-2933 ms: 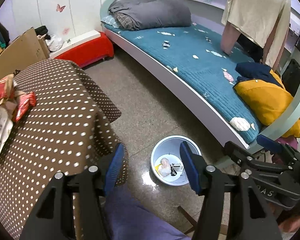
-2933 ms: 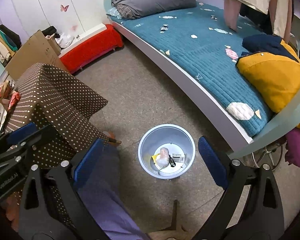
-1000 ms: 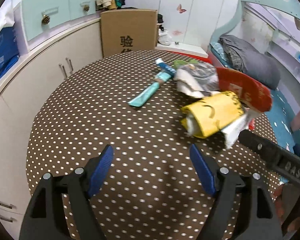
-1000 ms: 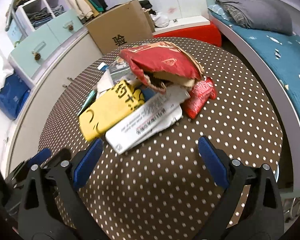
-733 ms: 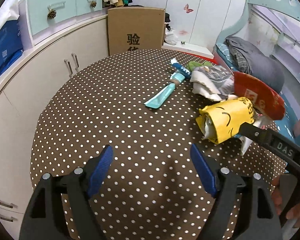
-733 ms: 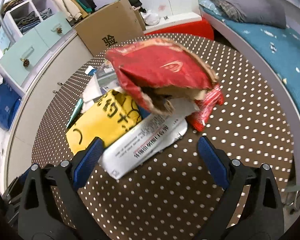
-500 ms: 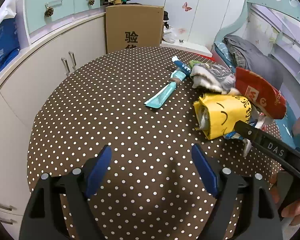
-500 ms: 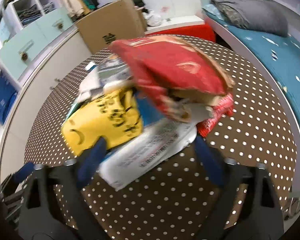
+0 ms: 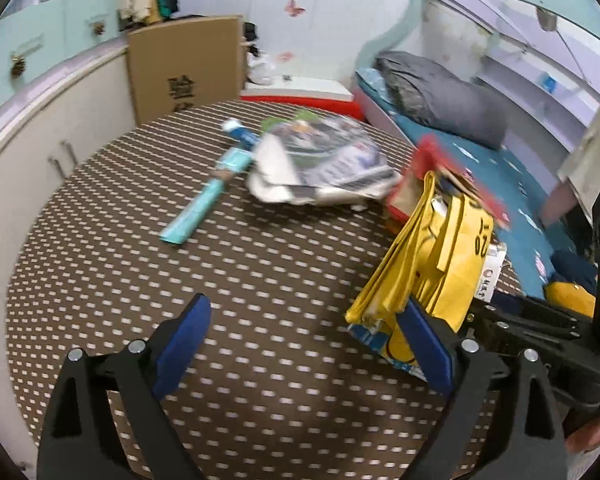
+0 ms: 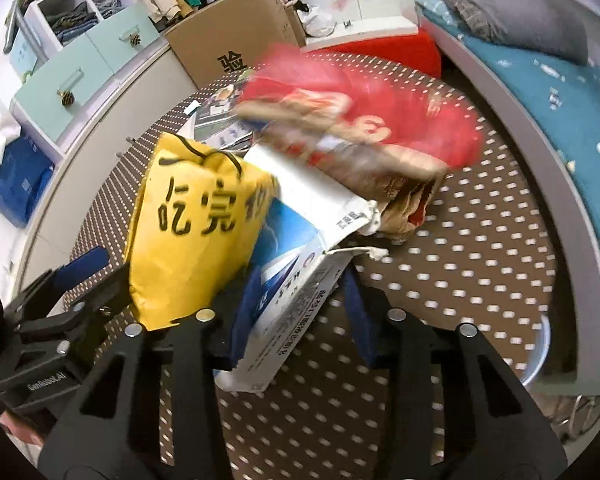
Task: Collect trash
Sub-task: 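Grasp the white-blue medicine box with the right gripper while the left gripper grasps the yellow bag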
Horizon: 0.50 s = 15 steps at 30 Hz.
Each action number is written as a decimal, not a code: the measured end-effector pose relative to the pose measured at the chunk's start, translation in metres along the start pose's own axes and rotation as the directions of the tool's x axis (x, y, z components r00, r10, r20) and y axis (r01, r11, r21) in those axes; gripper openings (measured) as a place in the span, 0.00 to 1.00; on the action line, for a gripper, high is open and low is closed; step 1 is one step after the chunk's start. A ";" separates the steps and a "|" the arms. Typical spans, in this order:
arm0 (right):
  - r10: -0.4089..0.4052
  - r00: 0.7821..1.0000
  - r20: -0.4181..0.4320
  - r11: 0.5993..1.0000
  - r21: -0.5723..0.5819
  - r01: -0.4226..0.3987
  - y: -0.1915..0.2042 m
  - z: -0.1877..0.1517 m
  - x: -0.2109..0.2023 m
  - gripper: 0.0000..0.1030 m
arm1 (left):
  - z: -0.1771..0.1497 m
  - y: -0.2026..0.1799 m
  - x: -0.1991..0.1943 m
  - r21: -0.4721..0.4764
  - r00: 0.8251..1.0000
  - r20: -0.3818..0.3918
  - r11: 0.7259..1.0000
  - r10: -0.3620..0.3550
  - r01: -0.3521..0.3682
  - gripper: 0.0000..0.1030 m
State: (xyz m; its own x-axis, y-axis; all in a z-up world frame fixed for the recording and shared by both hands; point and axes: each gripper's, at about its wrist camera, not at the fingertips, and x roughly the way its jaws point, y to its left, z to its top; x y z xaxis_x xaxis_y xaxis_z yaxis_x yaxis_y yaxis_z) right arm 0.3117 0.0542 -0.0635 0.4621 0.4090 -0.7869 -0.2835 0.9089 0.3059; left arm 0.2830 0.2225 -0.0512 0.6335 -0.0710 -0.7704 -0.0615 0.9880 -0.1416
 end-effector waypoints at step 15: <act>-0.044 0.998 0.051 0.989 -0.136 0.051 -0.002 -0.006 -0.031 0.24 | -0.028 0.005 -0.039 -0.104 0.987 0.059 0.983 -0.148 0.154 0.90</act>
State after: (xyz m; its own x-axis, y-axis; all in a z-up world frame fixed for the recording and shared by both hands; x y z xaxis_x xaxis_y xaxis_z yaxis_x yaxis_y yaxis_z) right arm 0.2923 0.0391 -0.0428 0.5166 0.3718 -0.7713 -0.3710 0.9090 0.1897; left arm 0.2362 0.2259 -0.0396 0.6797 -0.2086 -0.7032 -0.0432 0.9457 -0.3222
